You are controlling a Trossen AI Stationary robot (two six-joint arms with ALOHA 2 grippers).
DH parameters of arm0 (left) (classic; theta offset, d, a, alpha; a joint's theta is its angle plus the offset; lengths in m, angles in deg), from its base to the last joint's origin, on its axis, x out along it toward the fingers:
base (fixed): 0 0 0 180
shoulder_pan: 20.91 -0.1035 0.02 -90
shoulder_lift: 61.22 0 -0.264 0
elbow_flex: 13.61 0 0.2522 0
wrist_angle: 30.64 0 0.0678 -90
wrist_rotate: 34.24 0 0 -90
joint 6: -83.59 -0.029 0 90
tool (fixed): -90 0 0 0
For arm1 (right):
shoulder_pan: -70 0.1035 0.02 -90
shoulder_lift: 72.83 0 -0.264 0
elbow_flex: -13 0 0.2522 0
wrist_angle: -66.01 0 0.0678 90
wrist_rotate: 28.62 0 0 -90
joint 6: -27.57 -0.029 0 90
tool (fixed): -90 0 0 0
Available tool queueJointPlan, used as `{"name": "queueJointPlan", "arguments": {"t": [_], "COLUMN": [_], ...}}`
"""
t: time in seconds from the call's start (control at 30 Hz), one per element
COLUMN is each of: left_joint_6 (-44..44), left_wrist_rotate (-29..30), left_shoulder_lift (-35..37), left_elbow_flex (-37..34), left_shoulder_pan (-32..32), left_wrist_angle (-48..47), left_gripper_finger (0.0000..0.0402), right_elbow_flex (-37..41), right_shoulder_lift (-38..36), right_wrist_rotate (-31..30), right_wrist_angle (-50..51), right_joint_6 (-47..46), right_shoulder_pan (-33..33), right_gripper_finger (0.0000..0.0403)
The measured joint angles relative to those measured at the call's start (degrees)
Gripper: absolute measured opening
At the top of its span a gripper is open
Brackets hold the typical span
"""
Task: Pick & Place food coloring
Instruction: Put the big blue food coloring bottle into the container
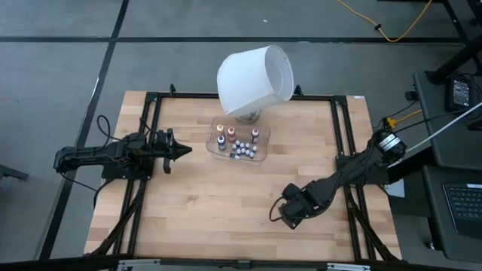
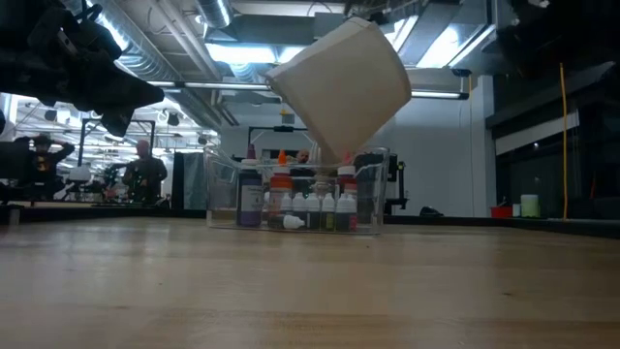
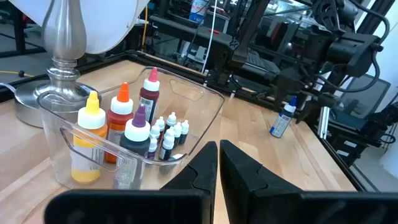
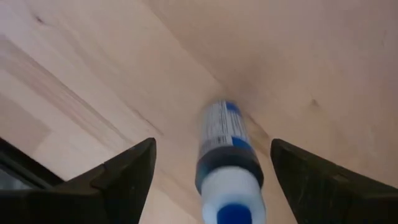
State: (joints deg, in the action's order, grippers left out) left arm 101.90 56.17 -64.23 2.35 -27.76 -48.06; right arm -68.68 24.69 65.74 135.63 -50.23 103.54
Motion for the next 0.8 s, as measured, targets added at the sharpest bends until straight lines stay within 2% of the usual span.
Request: {"name": "queueJointPlan", "arguments": {"t": [0.17, 0.43, 0.6, 0.8], "left_joint_6": [0.00, 0.00, 0.00, 0.00], "left_wrist_rotate": [0.00, 0.00, 0.00, 0.00], "left_shoulder_lift": [0.00, 0.00, 0.00, 0.00], "left_elbow_flex": [0.00, 0.00, 0.00, 0.00], "left_shoulder_pan": [0.00, 0.00, 0.00, 0.00], "left_wrist_angle": [0.00, 0.00, 0.00, 0.00], "left_gripper_finger": [0.0015, 0.0015, 0.0015, 0.0015], "right_elbow_flex": [0.00, 0.00, 0.00, -0.38], "right_shoulder_lift": [0.00, -0.01, -0.02, -0.01], "right_wrist_rotate": [3.56, 3.77, 4.05, 6.94], "right_wrist_angle": [1.57, 3.34, 3.34, 2.78], "right_joint_6": [-2.95, -5.78, -5.95, -5.92], "right_shoulder_pan": [0.00, 0.04, 0.04, -0.68], "right_gripper_finger": [0.0316, 0.0304, 0.0249, 0.0153]}}
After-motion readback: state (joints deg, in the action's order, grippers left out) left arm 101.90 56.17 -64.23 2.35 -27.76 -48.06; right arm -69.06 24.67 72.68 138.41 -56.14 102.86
